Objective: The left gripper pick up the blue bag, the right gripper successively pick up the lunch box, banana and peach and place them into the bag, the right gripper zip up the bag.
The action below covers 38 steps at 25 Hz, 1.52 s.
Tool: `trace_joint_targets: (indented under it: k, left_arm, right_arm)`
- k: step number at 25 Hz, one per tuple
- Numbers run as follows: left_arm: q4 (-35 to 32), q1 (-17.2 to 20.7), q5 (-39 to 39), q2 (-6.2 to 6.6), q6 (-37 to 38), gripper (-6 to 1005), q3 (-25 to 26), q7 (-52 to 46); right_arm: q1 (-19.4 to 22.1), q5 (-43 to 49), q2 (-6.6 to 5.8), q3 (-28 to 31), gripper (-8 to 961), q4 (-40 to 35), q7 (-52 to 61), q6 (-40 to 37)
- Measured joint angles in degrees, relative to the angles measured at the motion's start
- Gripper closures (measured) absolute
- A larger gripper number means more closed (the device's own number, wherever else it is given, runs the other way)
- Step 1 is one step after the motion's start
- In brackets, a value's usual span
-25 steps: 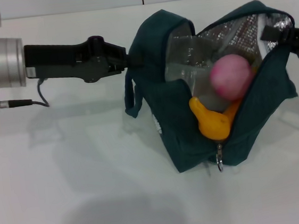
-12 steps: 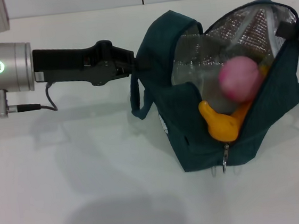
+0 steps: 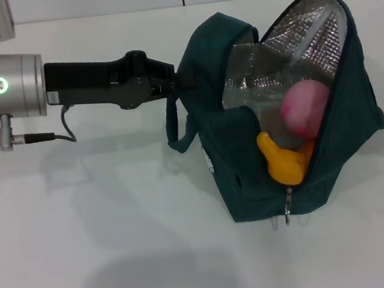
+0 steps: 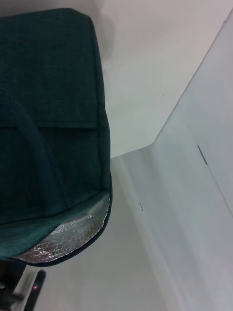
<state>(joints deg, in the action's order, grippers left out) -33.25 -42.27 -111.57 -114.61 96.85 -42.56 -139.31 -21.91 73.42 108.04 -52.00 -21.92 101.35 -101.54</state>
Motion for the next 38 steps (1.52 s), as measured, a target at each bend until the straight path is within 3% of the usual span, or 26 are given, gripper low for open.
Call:
trace_joint_targets:
  k: [6, 8, 9, 11, 14, 16, 27, 38]
  left_arm:
    - [0.0, 0.2, 0.1, -0.38, -0.1, 965, 0.1, 0.1]
    - [0.0, 0.2, 0.2, -0.44, -0.3, 965, 0.2, 0.2]
    - [0.0, 0.2, 0.2, -0.47, -0.4, 965, 0.2, 0.2]
    - [0.0, 0.2, 0.2, -0.51, -0.5, 965, 0.2, 0.2]
    - [0.0, 0.2, 0.2, -0.58, -0.6, 965, 0.2, 0.2]
    - [0.0, 0.3, 0.2, -0.70, -0.6, 964, 0.2, 0.2]
    - [0.0, 0.5, 0.3, -0.88, -0.3, 963, 0.2, 0.8]
    - [0.0, 1.1, 0.3, -0.78, 0.5, 962, 0.2, 0.8]
  right_arm:
    - [3.4, 2.0, 0.57, 0.2, 77, -0.3, -16.2, -12.8]
    - [3.4, 8.3, 2.06, 0.0, 78, -0.5, -25.2, -17.4]
    - [3.4, 8.3, 2.06, 0.0, 79, -0.5, -25.2, -17.4]
    - [3.1, 13.8, 3.72, 0.0, 80, -1.7, -29.6, -18.2]
    - [2.5, 20.3, 6.11, -0.1, 83, -3.6, -32.6, -16.4]
    - [1.6, 22.1, 6.88, -0.5, 85, -3.3, -33.2, -13.5]
    - [-4.6, 22.7, 7.38, -5.0, 98, 1.5, -33.2, -3.4]
    - [-4.5, 19.6, 7.77, -4.6, 110, 1.5, -33.4, 0.5]
